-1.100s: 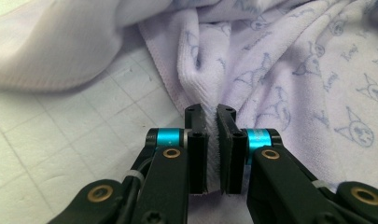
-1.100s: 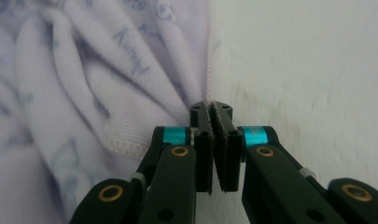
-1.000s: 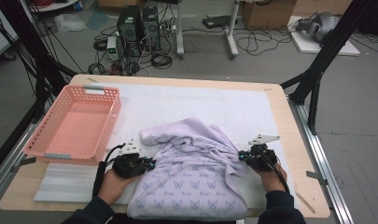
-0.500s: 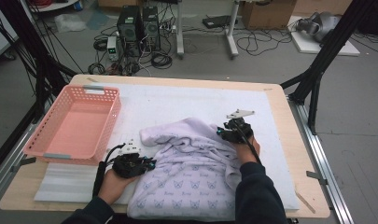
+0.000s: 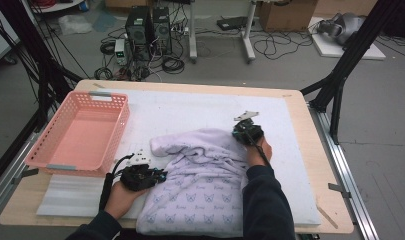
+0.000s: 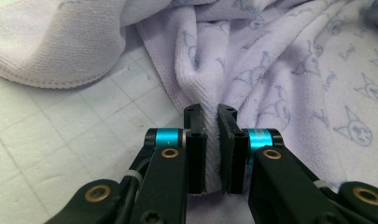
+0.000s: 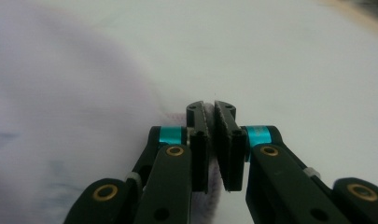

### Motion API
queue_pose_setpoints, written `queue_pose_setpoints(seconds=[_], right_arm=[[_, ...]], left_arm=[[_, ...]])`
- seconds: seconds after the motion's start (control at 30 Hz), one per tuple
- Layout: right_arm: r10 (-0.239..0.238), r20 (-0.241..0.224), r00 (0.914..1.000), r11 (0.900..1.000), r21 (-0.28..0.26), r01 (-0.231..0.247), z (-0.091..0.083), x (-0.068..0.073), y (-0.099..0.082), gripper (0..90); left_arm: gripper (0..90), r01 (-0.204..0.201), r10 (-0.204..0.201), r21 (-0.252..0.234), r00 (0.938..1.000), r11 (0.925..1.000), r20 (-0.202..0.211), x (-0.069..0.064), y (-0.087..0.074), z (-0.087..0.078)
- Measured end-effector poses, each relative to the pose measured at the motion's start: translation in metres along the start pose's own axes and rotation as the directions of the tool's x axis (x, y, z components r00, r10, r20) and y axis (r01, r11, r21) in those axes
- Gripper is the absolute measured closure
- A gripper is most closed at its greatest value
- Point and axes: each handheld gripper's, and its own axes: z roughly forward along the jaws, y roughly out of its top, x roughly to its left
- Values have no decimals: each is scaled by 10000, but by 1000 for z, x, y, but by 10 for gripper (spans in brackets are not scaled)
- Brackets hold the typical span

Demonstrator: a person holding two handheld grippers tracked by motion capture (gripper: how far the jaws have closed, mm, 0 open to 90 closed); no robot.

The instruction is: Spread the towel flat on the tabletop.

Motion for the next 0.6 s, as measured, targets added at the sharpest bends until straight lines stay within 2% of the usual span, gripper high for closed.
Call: queue_pose_setpoints(seconds=[0.03,0.1,0.17,0.2,0.23,0.3,0.33,0.4,0.47,0.5,0.6], right_arm=[[233,461,9987,9997,37,-235,-5,-7,-4,844],[459,1067,9932,9984,285,-492,-11,-22,-15,843],[762,1333,9881,9943,635,-853,-16,-32,-26,842],[1003,1208,9876,9922,611,-1083,-18,-37,-31,833],[1234,954,9878,9903,520,-1287,-20,-40,-36,815],[1421,713,9873,9894,206,-1439,-24,-42,-43,743],[1519,542,9869,9884,16,-1522,-26,-43,-45,720],[1603,314,9866,9868,-289,-1594,-33,-44,-48,696],[1681,273,9854,9843,-592,-1663,-39,-45,-49,681],[1667,258,9857,9835,-760,-1643,-42,-46,-50,678],[1758,174,9843,9791,-1073,-1730,-50,-46,-49,668]], left_arm=[[824,16,-16,6,10000,10000,15,0,0,0],[823,17,-17,7,10000,10000,20,0,0,0],[822,11,-11,7,10000,10000,31,1,0,0],[815,121,-121,-37,9999,9999,78,1,0,0],[768,234,-234,-80,9997,9997,61,3,1,0],[592,649,-648,-259,9979,9976,34,8,5,-2],[541,929,-929,-558,9957,9941,17,12,8,-4],[505,1266,-1291,-1155,9915,9852,-141,19,17,-8],[498,1385,-1464,-1694,9886,9758,-351,26,28,-10],[498,1379,-1500,-1840,9873,9732,-531,30,34,-9],[498,1696,-1891,-1880,9777,9674,-910,47,49,2]])
